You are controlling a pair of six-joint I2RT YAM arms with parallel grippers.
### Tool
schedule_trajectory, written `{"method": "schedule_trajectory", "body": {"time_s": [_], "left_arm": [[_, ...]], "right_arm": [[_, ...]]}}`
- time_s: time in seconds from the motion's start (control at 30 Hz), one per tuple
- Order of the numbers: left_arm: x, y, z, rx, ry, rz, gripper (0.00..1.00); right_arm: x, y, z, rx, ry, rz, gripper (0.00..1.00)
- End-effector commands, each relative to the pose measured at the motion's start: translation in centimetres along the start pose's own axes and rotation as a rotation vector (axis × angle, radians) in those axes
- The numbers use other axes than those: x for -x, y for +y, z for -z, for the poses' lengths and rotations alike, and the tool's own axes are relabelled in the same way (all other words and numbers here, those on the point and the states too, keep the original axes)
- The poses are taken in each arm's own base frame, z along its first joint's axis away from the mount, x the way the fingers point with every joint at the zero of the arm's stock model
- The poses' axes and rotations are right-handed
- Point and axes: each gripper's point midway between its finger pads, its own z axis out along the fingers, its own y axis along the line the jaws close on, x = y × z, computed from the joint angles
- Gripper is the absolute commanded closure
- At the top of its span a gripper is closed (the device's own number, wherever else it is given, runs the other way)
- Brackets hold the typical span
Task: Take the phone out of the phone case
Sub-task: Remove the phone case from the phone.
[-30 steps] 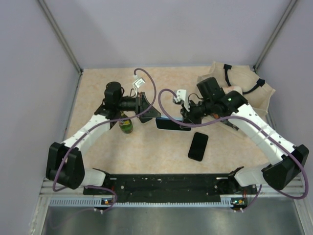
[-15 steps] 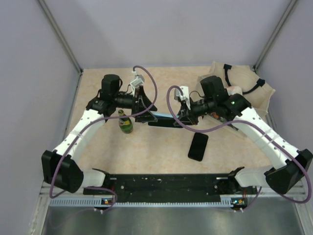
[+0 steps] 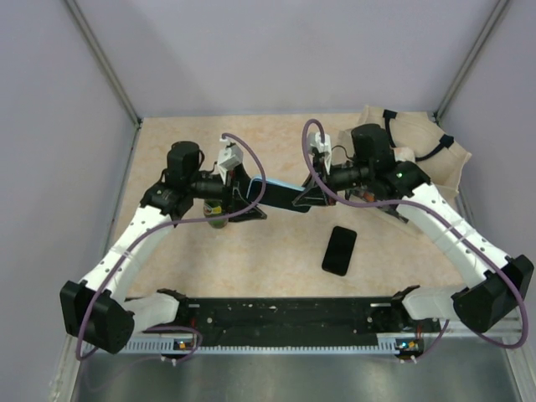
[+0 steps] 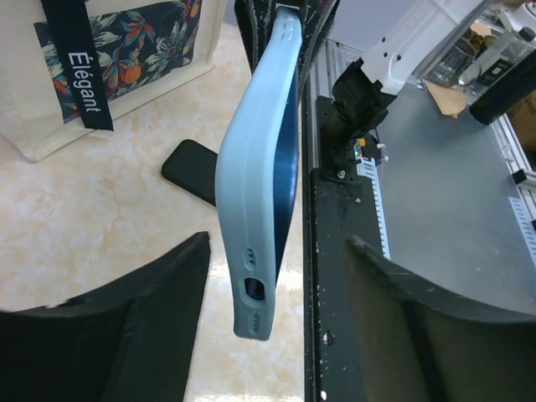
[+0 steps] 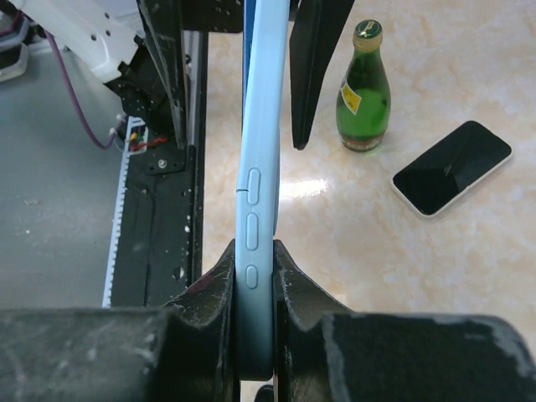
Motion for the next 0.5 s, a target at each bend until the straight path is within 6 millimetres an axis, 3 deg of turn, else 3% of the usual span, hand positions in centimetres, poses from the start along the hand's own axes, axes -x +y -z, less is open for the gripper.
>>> {"method": "schedule_trajectory", "body": {"time_s": [0.0,0.3,0.43,0.47], "left_arm": [[1.2,0.5,-1.0,0.016,-0.036,-0.060,0.37],[2.1,0.8,-1.6,0.029,-0.060,-0.050,0.73],[2.2,0.7,-1.5,0.034,-0.060,-0.063,1.00],[2.1,0.7,-1.5,0.032,-0.056,-0.070,1.00]], "right_arm": [[3.5,0.7,0.5,0.051,-0.124,0.058,1.00],[2.5,0.9,0.3,0.073,-0.124,0.031,1.00],[1.9,1.0,0.3,0.077,-0.127,0.020,1.00],[1.9,0.9,0.4,0.073,-0.131,0.018,1.00]]}}
